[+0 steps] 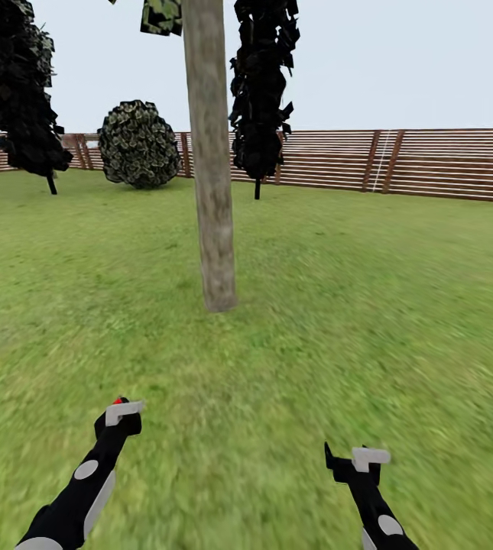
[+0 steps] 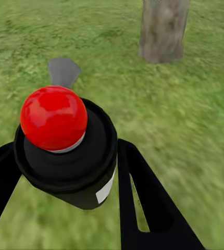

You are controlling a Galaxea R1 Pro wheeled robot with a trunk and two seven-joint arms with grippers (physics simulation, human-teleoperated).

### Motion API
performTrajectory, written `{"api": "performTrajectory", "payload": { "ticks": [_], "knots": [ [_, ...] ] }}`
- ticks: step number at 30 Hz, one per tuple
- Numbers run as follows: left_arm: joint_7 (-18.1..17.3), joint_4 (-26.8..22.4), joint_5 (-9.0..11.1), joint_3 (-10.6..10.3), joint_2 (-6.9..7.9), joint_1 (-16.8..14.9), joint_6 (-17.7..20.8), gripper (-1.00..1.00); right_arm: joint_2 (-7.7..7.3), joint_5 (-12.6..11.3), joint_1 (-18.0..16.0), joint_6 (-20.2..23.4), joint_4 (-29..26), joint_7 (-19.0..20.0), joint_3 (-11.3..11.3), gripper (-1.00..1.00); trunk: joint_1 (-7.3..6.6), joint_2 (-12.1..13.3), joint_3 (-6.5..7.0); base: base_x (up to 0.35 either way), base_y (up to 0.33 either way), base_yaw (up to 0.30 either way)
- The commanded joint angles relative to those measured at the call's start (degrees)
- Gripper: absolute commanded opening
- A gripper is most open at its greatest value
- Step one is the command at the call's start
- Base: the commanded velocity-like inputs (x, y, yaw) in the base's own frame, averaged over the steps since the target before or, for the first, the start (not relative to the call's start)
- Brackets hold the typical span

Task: In the garden, pick up the pesticide atomizer on the floor and spray pesticide onto both trees until each tree trunk is fully covered.

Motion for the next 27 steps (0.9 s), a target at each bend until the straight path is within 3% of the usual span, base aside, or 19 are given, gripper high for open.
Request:
{"api": "performTrajectory", "payload": {
  "ticks": [1, 27],
  "knots": [
    [0.0, 0.0, 0.0, 0.0, 0.00, 0.0, 0.0, -1.00, 0.00, 0.0, 0.0, 0.0, 0.0, 0.0, 0.0, 1.00, 0.00, 0.0, 0.00, 0.316, 0.097, -0.045],
    [0.0, 0.0, 0.0, 0.0, -0.01, 0.0, 0.0, -1.00, 0.01, 0.0, 0.0, 0.0, -0.1, -0.1, 0.1, 1.00, 0.00, 0.0, 0.00, 0.316, 0.097, -0.003]
  ]
}}
